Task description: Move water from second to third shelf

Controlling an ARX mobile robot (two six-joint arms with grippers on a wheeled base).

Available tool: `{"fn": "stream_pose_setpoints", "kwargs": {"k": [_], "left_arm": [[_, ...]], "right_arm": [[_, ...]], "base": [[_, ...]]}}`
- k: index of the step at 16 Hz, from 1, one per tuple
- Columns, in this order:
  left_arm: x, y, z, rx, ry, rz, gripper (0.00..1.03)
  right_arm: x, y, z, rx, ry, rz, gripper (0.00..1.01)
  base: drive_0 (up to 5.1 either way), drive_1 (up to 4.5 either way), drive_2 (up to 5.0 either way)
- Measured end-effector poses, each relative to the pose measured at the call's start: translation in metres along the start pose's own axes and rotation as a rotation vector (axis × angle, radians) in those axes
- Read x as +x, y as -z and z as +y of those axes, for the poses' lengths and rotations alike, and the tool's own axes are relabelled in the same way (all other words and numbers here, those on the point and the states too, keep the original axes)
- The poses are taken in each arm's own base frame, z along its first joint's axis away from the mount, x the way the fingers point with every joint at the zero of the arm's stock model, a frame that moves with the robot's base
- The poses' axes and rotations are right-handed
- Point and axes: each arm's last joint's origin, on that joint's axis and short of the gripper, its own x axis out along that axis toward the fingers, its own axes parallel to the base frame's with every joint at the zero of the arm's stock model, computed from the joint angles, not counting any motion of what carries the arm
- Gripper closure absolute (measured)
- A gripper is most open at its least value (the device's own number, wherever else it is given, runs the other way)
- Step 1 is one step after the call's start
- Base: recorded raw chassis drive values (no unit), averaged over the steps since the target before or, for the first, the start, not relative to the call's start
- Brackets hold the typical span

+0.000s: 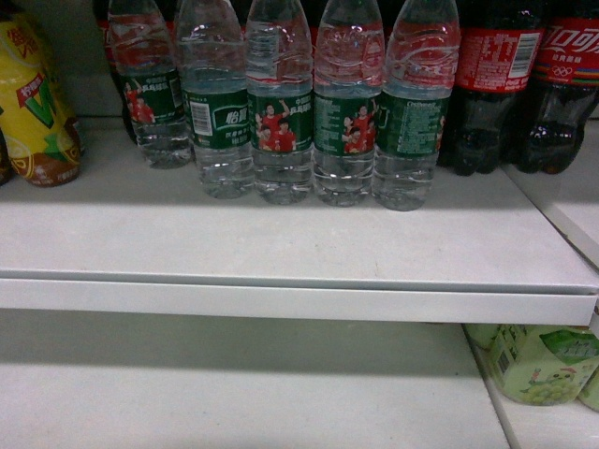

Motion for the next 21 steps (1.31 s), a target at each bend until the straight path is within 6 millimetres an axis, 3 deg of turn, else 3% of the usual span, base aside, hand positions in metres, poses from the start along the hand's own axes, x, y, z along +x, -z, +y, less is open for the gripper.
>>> {"fn": "stream_pose_setpoints", "kwargs": {"k": [21], "left_arm": [[0.0, 0.0, 0.0, 0.0, 0.0, 0.0, 0.05]], "right_arm": [[-0.0004, -0.0019, 0.0004, 0.007, 0.0, -0.005, 0.64]], "base": [[0.0, 0.0, 0.0]]}}
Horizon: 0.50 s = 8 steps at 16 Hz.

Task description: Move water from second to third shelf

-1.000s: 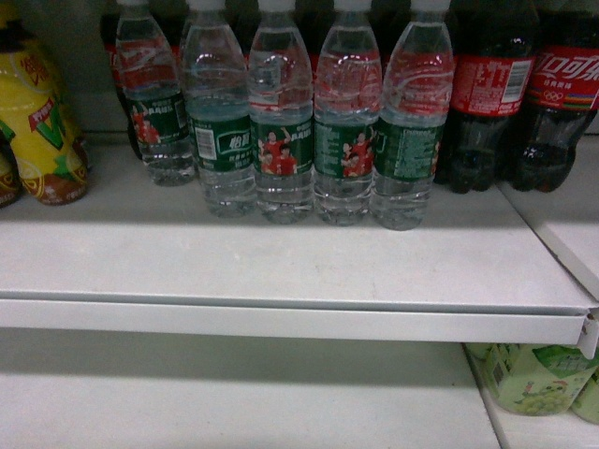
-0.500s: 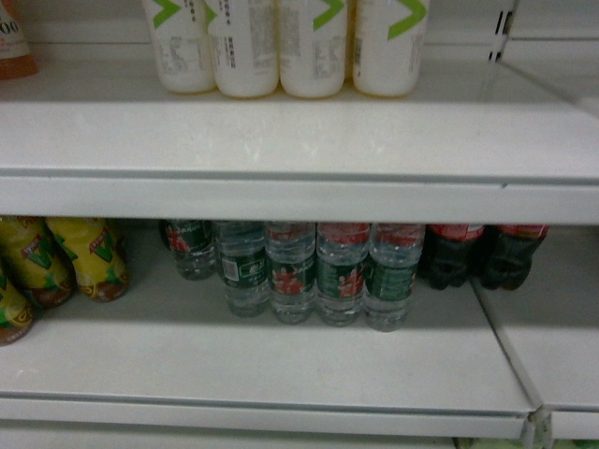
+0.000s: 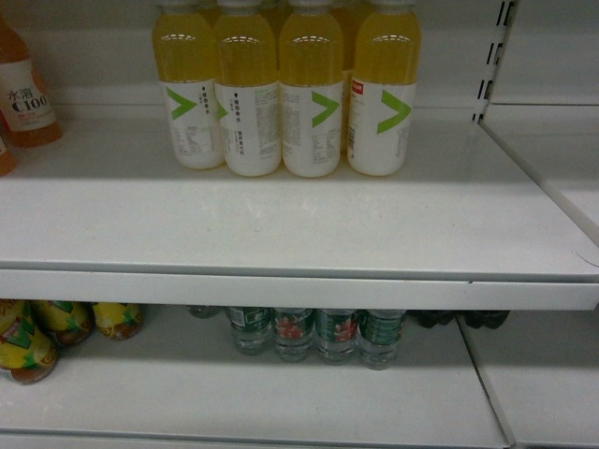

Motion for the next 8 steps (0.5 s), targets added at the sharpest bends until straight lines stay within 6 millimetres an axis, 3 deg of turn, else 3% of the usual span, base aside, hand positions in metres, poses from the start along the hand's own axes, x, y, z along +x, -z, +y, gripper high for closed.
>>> {"fn": "stream_pose_setpoints", "kwargs": {"k": [8], "left_arm": [[0.0, 0.0, 0.0, 0.0, 0.0, 0.0, 0.05]], "right_arm": [[-0.0002, 0.0001, -0.0008, 0.002, 0.008, 0.001, 0.64]], "base": [[-4.3, 1.43, 3.4]]}}
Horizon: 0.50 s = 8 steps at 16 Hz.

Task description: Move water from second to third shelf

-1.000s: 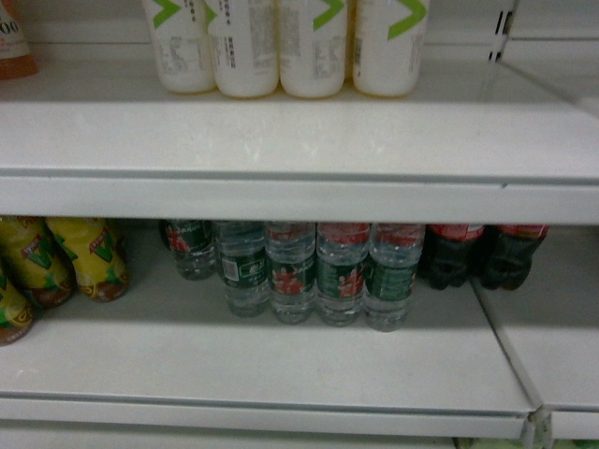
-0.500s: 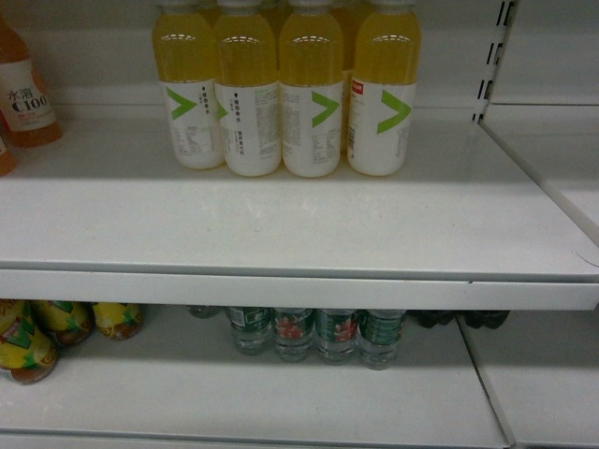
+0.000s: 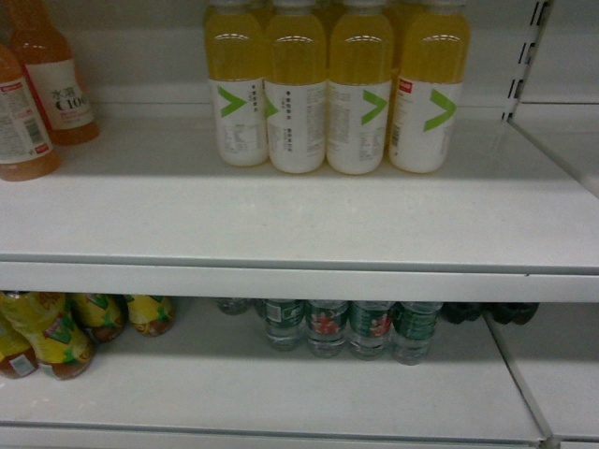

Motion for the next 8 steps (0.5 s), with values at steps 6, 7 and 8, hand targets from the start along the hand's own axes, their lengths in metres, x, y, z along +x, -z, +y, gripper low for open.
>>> {"fn": "stream_pose_setpoints", "kwargs": {"k": [6, 7, 8], "left_arm": [[0.0, 0.0, 0.0, 0.0, 0.0, 0.0, 0.05], [0.0, 0.0, 0.0, 0.0, -0.001, 0.0, 0.05], [0.0, 0.0002, 0.0, 0.0, 0.0, 0.002, 0.05]], "right_arm": [[-0.0006, -0.0004, 0.0005, -0.003, -0.003, -0.005, 0.64], [-0.0007, -0.0002, 0.0004, -0.001, -0.003, -0.002, 0.64], [-0.0005, 0.0, 0.0004, 0.0, -0.003, 0.0, 0.64]], "base": [[-4.9, 2.48, 2.5], [-5.0, 2.45, 2.5], [-4.9, 2.49, 2.5]]}}
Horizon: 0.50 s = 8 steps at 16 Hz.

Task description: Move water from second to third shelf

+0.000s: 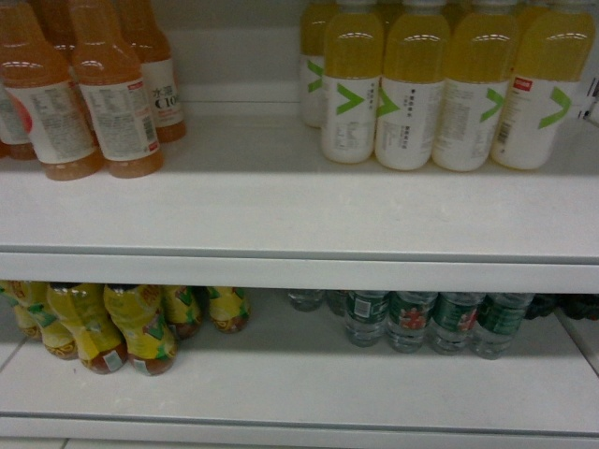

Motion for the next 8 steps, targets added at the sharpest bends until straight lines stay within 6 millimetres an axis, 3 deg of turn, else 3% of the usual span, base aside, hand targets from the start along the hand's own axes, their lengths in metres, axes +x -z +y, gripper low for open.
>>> {"fn": "stream_pose_setpoints", "kwargs": {"k": [8], "left_arm": [[0.0, 0.0, 0.0, 0.0, 0.0, 0.0, 0.05]], "right_arm": [[0.0, -0.0001, 0.0, -0.001, 0.0, -0.002, 0.64]], "base": [[-4.9, 2.49, 2.5]]}}
